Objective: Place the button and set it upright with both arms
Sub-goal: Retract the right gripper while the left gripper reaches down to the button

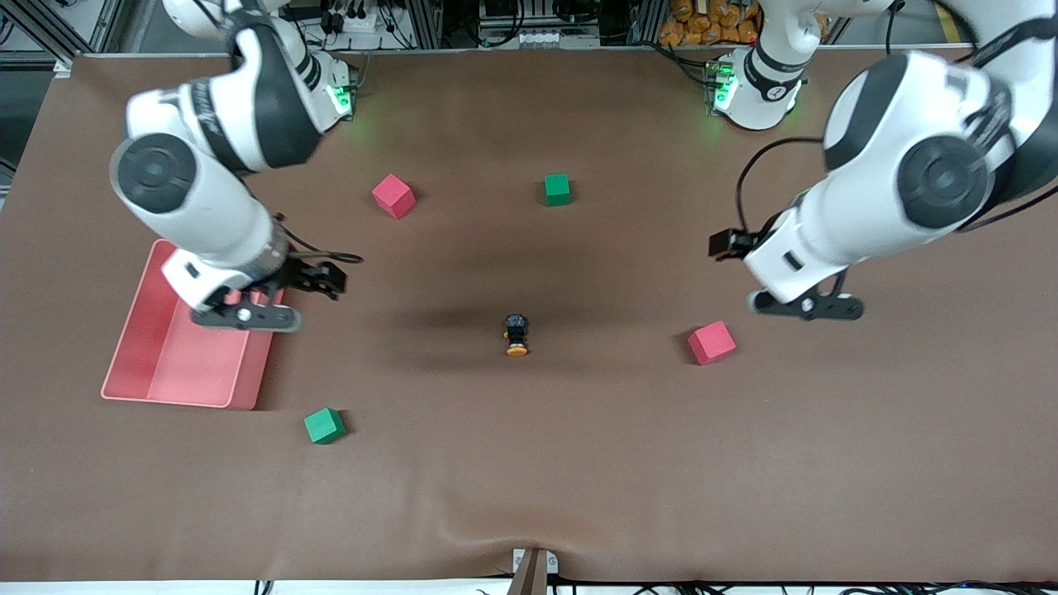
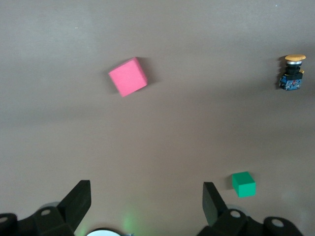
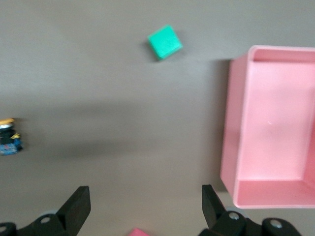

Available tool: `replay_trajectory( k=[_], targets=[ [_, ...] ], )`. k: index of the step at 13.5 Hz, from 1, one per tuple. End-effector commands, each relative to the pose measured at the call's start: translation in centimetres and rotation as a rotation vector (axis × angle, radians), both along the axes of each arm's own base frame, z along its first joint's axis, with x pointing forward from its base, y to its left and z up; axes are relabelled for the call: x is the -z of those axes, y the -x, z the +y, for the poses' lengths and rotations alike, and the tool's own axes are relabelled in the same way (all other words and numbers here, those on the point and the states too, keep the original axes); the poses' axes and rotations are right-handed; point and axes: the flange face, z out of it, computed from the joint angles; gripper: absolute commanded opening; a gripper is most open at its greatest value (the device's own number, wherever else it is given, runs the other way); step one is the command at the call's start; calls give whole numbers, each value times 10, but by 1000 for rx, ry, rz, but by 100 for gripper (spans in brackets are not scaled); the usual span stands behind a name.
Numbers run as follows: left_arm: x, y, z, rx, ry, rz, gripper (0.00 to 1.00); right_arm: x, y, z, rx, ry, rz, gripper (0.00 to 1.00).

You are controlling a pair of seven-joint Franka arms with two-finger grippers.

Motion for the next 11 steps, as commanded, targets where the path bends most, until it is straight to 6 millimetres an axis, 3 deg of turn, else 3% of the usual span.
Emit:
replay_trajectory(
  k=[1, 5, 6, 7, 8, 11],
  targets=[
    [10, -10, -33, -49, -5, -25, 100, -22, 32, -80, 29, -40, 2, 100],
    [63, -10, -90, -67, -11, -35, 100, -73, 62, -226, 158, -85, -16, 100],
    [84, -11, -102, -61, -23, -20, 100, -83, 69, -246, 125, -93, -17, 100],
    [89, -13, -114, -80, -26, -30, 100, -90, 74, -264, 122, -95, -16, 100],
    [101, -11, -129, -98, -34, -27, 100, -101, 75, -268, 121, -96, -13, 100],
    [129, -8, -164, -143, -12, -76, 100, -144, 62, -255, 66, -76, -40, 100]
  ],
)
